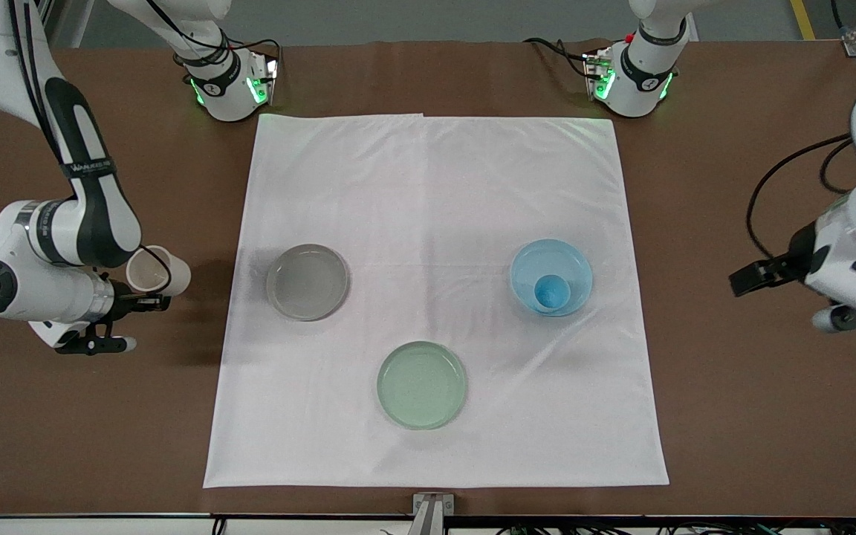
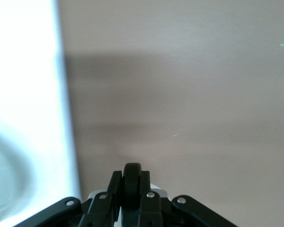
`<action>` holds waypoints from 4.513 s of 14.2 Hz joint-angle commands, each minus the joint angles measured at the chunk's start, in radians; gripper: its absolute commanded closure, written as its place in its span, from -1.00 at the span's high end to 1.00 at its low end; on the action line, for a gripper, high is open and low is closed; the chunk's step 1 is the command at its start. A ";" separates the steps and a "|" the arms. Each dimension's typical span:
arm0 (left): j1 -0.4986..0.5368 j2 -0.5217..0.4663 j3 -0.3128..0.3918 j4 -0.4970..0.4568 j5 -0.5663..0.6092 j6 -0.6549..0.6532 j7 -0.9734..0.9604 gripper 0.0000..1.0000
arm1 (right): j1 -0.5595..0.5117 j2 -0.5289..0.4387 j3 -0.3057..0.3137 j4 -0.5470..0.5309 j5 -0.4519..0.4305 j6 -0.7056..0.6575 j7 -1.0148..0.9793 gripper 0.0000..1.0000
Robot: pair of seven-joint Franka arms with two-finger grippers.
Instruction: Place blue cup in blue plate and white mug in gray plate
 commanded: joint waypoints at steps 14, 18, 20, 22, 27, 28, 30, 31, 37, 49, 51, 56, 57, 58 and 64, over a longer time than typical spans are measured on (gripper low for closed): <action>-0.242 -0.379 0.381 -0.324 -0.174 -0.002 0.219 1.00 | 0.341 0.101 -0.004 -0.021 0.114 0.219 0.372 -0.87; -0.291 -0.379 0.402 -0.312 -0.171 0.007 0.207 1.00 | 0.347 0.126 -0.004 -0.021 0.114 0.220 0.370 -0.81; -0.293 -0.378 0.400 -0.310 -0.174 0.019 0.207 1.00 | 0.347 0.132 -0.004 -0.020 0.114 0.226 0.372 -0.77; -0.296 -0.370 0.396 -0.310 -0.174 0.028 0.207 1.00 | 0.347 0.133 -0.004 -0.020 0.114 0.225 0.370 -0.39; -0.296 -0.368 0.393 -0.310 -0.171 0.042 0.207 1.00 | 0.338 0.017 -0.009 -0.015 0.108 0.049 0.367 1.00; -0.294 -0.364 0.393 -0.310 -0.169 0.044 0.205 1.00 | 0.333 -0.041 -0.012 -0.015 0.105 -0.032 0.366 1.00; -0.290 -0.364 0.393 -0.310 -0.172 0.044 0.205 1.00 | 0.295 -0.156 -0.013 -0.020 0.101 -0.181 0.357 1.00; -0.290 -0.367 0.393 -0.310 -0.172 0.044 0.205 1.00 | 0.258 -0.219 -0.012 -0.020 0.101 -0.258 0.349 1.00; -0.288 -0.367 0.394 -0.298 -0.165 0.053 0.205 1.00 | 0.003 -0.457 -0.012 -0.052 0.101 -0.467 0.044 1.00; -0.290 -0.355 0.397 -0.297 -0.160 0.055 0.213 1.00 | -0.081 -0.449 -0.010 0.250 0.101 -0.456 -0.019 1.00; -0.290 -0.350 0.396 -0.297 -0.162 0.055 0.213 1.00 | -0.075 -0.449 -0.010 0.253 0.098 -0.455 -0.019 1.00; -0.296 -0.342 0.391 -0.298 -0.162 0.051 0.219 1.00 | -0.083 -0.449 -0.010 0.269 0.095 -0.453 -0.021 1.00; -0.299 -0.342 0.391 -0.298 -0.162 0.051 0.219 1.00 | -0.083 -0.449 -0.010 0.269 0.095 -0.453 -0.021 1.00; -0.300 -0.333 0.391 -0.297 -0.162 0.053 0.219 1.00 | -0.084 -0.449 -0.010 0.269 0.095 -0.453 -0.021 1.00; -0.296 -0.335 0.367 -0.298 -0.177 0.048 0.219 1.00 | -0.084 -0.449 -0.010 0.269 0.095 -0.452 -0.021 1.00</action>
